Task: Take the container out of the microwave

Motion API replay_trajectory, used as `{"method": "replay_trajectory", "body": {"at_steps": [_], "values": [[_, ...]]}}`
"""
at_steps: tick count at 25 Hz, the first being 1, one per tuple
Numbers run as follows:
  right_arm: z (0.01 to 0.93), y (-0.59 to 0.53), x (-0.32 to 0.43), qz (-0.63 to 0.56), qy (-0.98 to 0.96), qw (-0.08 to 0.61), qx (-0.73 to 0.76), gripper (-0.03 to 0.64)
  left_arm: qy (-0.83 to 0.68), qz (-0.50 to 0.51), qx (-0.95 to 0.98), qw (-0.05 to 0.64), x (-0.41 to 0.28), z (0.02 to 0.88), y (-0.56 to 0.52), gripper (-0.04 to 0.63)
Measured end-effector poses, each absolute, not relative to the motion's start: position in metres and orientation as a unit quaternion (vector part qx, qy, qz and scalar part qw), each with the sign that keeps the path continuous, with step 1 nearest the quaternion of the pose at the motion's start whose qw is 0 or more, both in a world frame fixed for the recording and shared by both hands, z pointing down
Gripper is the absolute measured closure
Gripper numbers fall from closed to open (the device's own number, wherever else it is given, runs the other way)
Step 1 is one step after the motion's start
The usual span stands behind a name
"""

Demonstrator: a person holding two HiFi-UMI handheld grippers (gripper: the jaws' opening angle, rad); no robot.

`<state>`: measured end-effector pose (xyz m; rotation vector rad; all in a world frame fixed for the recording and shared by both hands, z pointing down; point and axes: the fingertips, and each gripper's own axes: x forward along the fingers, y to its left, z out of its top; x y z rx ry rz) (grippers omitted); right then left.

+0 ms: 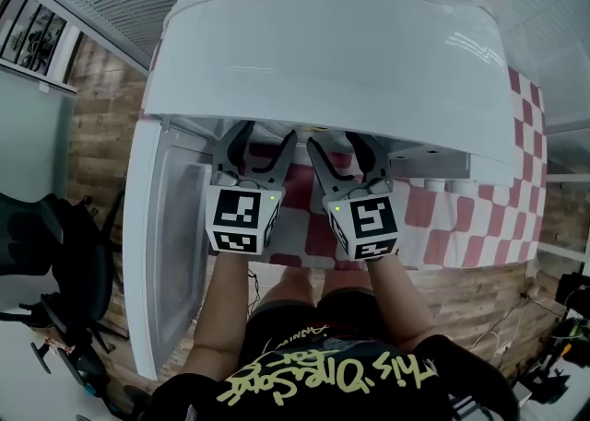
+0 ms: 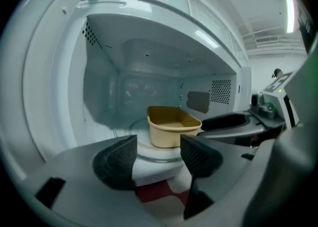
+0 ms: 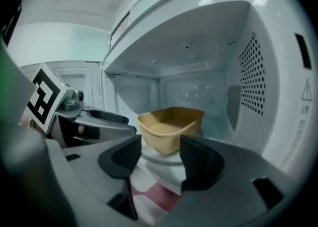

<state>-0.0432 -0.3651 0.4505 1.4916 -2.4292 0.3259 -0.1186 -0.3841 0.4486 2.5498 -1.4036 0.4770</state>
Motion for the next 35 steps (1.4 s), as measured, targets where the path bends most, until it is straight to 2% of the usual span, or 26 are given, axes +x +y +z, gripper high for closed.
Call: {"method": "replay_trajectory", "body": {"at_steps": [11, 21, 30, 35], "values": [[0.452, -0.373, -0.043, 0.107, -0.833, 0.153, 0.52, 0.39, -0.449, 0.16, 0.874, 0.096, -0.113, 0.458, -0.398, 0.336], [0.457, -0.38, -0.044, 0.11, -0.834, 0.171, 0.512, 0.39, -0.411, 0.229, 0.88, 0.063, -0.102, 0.464, -0.4, 0.341], [0.461, -0.38, -0.044, 0.12, -0.833, 0.168, 0.513, 0.391, -0.388, 0.246, 0.887, 0.051, -0.091, 0.465, -0.397, 0.385], [0.461, -0.38, -0.044, 0.125, -0.835, 0.161, 0.511, 0.391, -0.388, 0.224, 0.89, 0.084, -0.094, 0.464, -0.395, 0.42]]}}
